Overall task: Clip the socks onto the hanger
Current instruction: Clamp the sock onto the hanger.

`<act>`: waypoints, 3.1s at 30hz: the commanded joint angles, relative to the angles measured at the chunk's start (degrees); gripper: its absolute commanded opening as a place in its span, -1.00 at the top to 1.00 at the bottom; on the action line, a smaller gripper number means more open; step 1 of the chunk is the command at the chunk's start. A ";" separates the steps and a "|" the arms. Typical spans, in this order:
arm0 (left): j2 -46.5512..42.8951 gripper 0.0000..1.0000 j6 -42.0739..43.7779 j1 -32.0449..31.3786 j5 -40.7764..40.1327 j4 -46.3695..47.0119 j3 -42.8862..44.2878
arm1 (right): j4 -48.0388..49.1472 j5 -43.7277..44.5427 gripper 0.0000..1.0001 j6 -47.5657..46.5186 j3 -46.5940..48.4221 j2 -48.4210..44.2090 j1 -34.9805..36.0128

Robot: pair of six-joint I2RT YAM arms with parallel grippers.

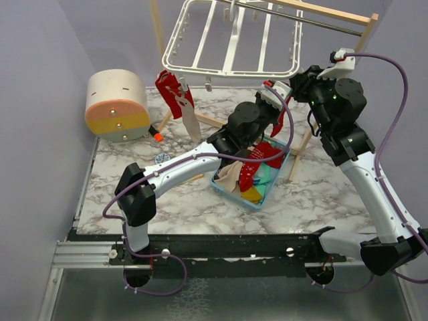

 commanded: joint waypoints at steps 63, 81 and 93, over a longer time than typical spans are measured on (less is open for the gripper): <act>-8.11 0.36 0.73 0.18 3.45 5.18 -7.60 | -5.39 -5.09 -0.36 2.73 1.08 -3.41 0.21; -23.81 -0.98 -1.57 0.04 4.82 3.86 -24.98 | -18.50 -9.43 -0.99 0.73 -1.05 -15.68 0.21; -48.58 -0.98 -5.24 0.00 1.42 -0.22 -51.92 | -15.48 -18.17 -0.73 6.84 -27.81 -24.10 0.21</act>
